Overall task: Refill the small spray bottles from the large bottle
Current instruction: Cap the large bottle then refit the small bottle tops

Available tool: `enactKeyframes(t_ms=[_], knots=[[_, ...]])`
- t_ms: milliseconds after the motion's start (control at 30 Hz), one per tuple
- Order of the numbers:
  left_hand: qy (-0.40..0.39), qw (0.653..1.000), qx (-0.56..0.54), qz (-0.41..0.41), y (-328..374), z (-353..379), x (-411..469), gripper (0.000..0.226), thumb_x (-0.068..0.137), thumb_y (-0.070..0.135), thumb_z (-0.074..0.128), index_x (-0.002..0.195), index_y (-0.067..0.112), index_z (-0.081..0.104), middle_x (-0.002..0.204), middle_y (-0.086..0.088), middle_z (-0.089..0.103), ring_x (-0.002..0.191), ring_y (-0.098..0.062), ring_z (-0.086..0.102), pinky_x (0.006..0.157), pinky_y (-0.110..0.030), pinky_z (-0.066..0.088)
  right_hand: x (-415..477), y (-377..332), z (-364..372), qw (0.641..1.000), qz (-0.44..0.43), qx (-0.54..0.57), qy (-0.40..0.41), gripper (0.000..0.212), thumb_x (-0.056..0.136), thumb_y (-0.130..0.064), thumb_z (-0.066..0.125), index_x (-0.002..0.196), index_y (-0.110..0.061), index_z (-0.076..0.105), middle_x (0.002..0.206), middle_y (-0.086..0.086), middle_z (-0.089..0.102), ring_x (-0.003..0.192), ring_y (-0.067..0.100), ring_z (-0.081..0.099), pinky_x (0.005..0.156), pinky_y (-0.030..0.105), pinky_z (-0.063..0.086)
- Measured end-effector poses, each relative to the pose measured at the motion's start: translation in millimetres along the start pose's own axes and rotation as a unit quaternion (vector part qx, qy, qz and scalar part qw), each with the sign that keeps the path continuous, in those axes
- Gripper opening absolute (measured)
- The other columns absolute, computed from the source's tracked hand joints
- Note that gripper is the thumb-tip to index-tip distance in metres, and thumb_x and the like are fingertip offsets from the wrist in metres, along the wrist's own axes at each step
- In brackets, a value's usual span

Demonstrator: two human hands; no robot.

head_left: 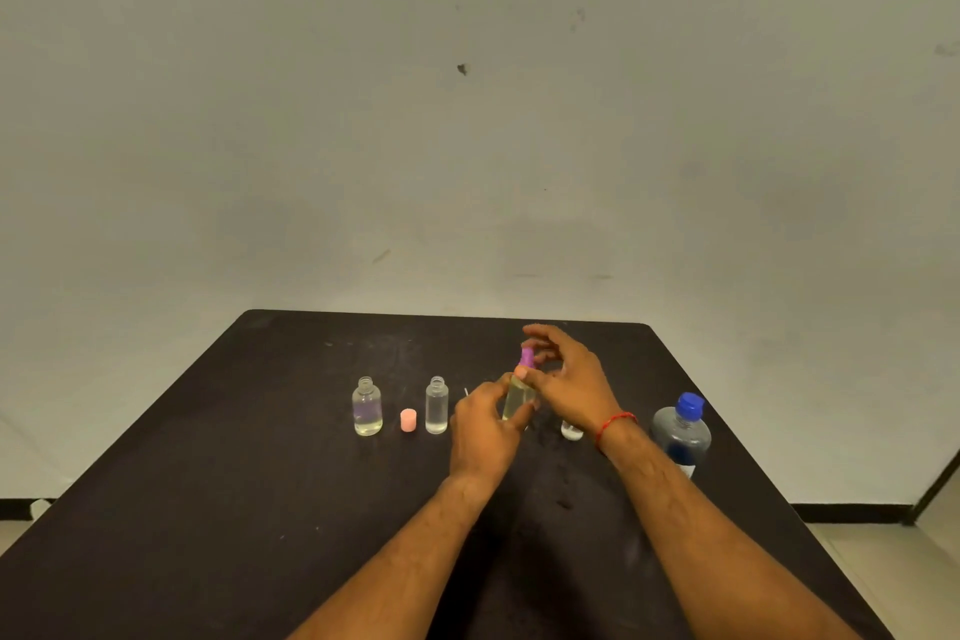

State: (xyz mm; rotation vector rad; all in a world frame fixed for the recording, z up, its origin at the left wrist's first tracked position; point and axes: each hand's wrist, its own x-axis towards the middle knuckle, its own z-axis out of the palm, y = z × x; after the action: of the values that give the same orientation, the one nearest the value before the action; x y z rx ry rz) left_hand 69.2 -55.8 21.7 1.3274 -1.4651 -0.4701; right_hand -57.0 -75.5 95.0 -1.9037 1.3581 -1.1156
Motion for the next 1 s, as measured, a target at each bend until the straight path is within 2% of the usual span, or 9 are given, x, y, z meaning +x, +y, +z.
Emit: enactKeyframes(t_ms=[67, 133, 300, 367, 433, 567, 800, 900, 1000], knots=[[-0.001, 1.0, -0.007, 0.003, 1.1, -0.3, 0.1, 0.036, 0.087, 0.033, 0.076, 0.121, 0.021, 0.07, 0.098, 0.009, 0.067, 0.081, -0.001, 0.06, 0.072, -0.012, 0.048, 0.8, 1.1, -1.1, 0.999, 0.004, 0.051, -0.02, 0.04, 0.082, -0.003, 0.072, 0.116, -0.024, 0.067, 0.109, -0.008, 0.07, 0.104, 0.006, 0.065, 0.094, 0.033, 0.055], [-0.002, 1.0, -0.009, 0.005, 2.4, -0.4, -0.2, 0.035, 0.087, 0.033, 0.075, 0.119, 0.022, 0.071, 0.097, 0.01, 0.067, 0.08, 0.003, 0.058, 0.071, -0.01, 0.046, 1.7, 3.1, -0.5, 0.997, 0.018, 0.08, -0.01, 0.033, 0.081, 0.004, 0.071, 0.103, -0.021, 0.073, 0.099, -0.005, 0.074, 0.099, 0.007, 0.068, 0.09, 0.034, 0.057], [-0.001, 1.0, -0.008, 0.002, 1.5, 1.9, -1.1, 0.036, 0.085, 0.036, 0.077, 0.118, 0.022, 0.071, 0.098, 0.008, 0.07, 0.081, -0.002, 0.061, 0.073, -0.022, 0.054, 0.6, 6.5, 6.0, 0.995, 0.033, 0.076, 0.063, 0.025, 0.069, -0.009, 0.086, 0.085, -0.016, 0.068, 0.081, 0.001, 0.07, 0.073, 0.009, 0.064, 0.067, 0.02, 0.054], [0.001, 1.0, -0.002, -0.003, -0.8, 5.4, -1.7, 0.03, 0.085, 0.037, 0.077, 0.109, 0.021, 0.073, 0.092, 0.008, 0.071, 0.076, -0.006, 0.063, 0.069, -0.025, 0.055, -1.9, 5.6, 9.5, 0.994, 0.047, 0.062, 0.071, 0.034, 0.069, -0.02, 0.088, 0.091, -0.017, 0.062, 0.081, 0.002, 0.066, 0.069, 0.008, 0.059, 0.06, 0.016, 0.05], [0.007, 1.0, -0.001, -0.007, -2.7, 7.8, -1.4, 0.025, 0.085, 0.038, 0.077, 0.099, 0.018, 0.073, 0.085, 0.005, 0.07, 0.073, -0.012, 0.065, 0.067, -0.034, 0.058, -3.4, 7.3, 10.8, 0.995, 0.049, 0.065, 0.059, 0.047, 0.069, -0.027, 0.087, 0.105, -0.021, 0.057, 0.088, 0.001, 0.065, 0.075, 0.009, 0.06, 0.063, 0.017, 0.051], [0.002, 1.0, -0.017, 0.01, -1.0, 4.8, 0.8, 0.031, 0.087, 0.036, 0.074, 0.115, 0.022, 0.072, 0.095, 0.003, 0.072, 0.084, -0.01, 0.066, 0.074, -0.027, 0.058, -3.3, 12.1, 7.9, 0.994, 0.021, 0.109, 0.01, 0.059, 0.08, -0.012, 0.077, 0.13, -0.029, 0.05, 0.105, -0.006, 0.07, 0.104, 0.008, 0.064, 0.081, 0.025, 0.055], [-0.01, 1.0, -0.003, 0.017, -4.6, 6.2, 1.3, 0.027, 0.087, 0.033, 0.075, 0.112, 0.023, 0.072, 0.094, 0.006, 0.072, 0.08, -0.005, 0.065, 0.073, -0.025, 0.058, -6.1, 9.2, 15.6, 0.995, 0.031, 0.081, 0.056, 0.046, 0.074, -0.008, 0.082, 0.11, -0.026, 0.059, 0.087, -0.004, 0.067, 0.087, 0.011, 0.066, 0.075, 0.023, 0.055], [-0.011, 1.0, -0.011, 0.0, -8.2, 8.3, -1.6, 0.021, 0.086, 0.035, 0.076, 0.101, 0.02, 0.073, 0.085, 0.007, 0.071, 0.071, -0.01, 0.065, 0.061, -0.025, 0.054, -5.0, 8.2, 14.6, 0.996, 0.03, 0.083, 0.032, 0.053, 0.074, -0.011, 0.082, 0.118, -0.026, 0.057, 0.09, -0.002, 0.065, 0.09, 0.011, 0.064, 0.078, 0.021, 0.053], [-0.018, 1.0, -0.02, 0.002, -9.9, 3.2, -2.0, 0.029, 0.086, 0.035, 0.076, 0.113, 0.025, 0.073, 0.097, 0.009, 0.072, 0.082, -0.003, 0.065, 0.069, -0.013, 0.049, -1.7, 11.1, 7.6, 0.993, 0.018, 0.113, -0.027, 0.059, 0.082, -0.003, 0.073, 0.132, -0.027, 0.054, 0.102, -0.005, 0.072, 0.104, 0.009, 0.064, 0.089, 0.028, 0.055]])
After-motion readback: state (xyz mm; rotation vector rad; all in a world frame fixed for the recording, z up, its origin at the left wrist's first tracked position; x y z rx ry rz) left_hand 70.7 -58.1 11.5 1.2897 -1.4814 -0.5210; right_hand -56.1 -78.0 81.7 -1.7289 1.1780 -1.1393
